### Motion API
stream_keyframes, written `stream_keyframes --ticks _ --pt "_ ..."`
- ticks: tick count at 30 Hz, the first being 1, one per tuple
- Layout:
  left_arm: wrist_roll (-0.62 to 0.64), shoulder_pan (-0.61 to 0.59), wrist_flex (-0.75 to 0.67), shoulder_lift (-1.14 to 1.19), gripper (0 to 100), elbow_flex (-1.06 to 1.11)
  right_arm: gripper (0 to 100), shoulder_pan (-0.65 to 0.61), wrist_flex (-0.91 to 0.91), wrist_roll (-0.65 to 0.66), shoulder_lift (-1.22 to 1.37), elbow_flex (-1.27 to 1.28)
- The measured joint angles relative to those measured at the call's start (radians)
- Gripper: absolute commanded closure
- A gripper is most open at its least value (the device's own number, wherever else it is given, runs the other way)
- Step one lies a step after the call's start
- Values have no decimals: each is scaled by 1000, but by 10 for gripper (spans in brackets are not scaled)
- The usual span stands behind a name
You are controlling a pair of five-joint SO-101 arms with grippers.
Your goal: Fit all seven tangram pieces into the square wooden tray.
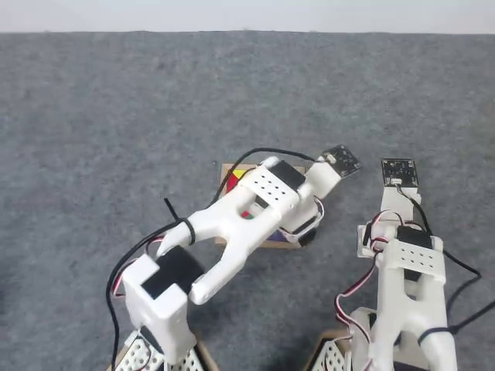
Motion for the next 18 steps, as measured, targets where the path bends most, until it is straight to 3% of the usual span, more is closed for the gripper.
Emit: stream_keyframes --ticks 13,18 --pt "-29 -38 58 -190 783 64 912 0 0 0 0 0" --pt "-31 -60 -11 -204 783 196 912 0 0 0 0 0"
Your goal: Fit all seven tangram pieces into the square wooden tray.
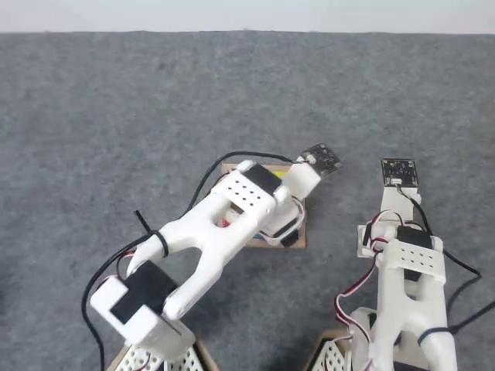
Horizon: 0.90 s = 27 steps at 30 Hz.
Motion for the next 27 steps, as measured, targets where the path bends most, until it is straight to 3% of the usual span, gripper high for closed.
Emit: stream_keyframes --ticks 15,27 --pt "-17 -25 -106 43 788 43 912 0 0 0 0 0" --pt "-25 -28 -107 173 805 -118 912 0 0 0 0 0"
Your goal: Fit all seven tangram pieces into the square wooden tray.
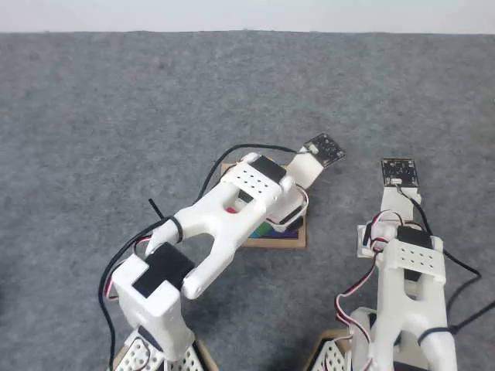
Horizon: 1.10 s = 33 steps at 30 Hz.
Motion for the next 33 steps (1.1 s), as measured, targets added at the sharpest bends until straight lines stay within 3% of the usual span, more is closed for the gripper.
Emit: stream_keyframes --ticks 10,18,29,33 --pt "15 -164 -21 -187 837 20 971 0 8 0 -8 2" --pt "21 -336 -201 -620 837 397 974 0 95 -32 -345 117" --pt "-6 -603 -273 -1175 840 829 972 -157 244 -2 -944 333" --pt "-49 -646 -273 -1347 938 970 972 -160 272 2 -1054 400"
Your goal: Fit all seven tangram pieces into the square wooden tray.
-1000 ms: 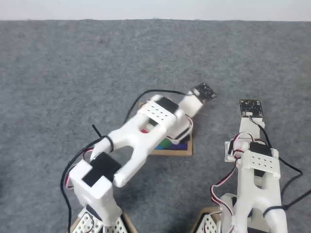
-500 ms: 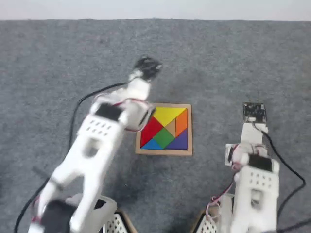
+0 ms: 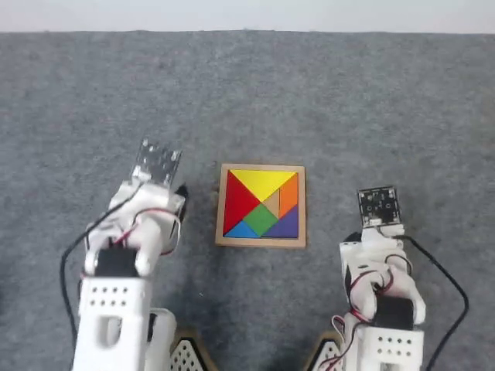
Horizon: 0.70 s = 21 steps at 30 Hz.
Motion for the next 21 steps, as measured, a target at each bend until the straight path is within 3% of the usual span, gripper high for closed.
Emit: stream_keyframes --ticks 2,15,21 --pt "-3 -15 0 -84 995 63 974 3 0 0 -44 25" --pt "-3 -20 5 -569 988 450 972 -2 0 0 -92 74" --pt "-3 -20 187 -712 988 450 974 -2 21 0 -92 75"
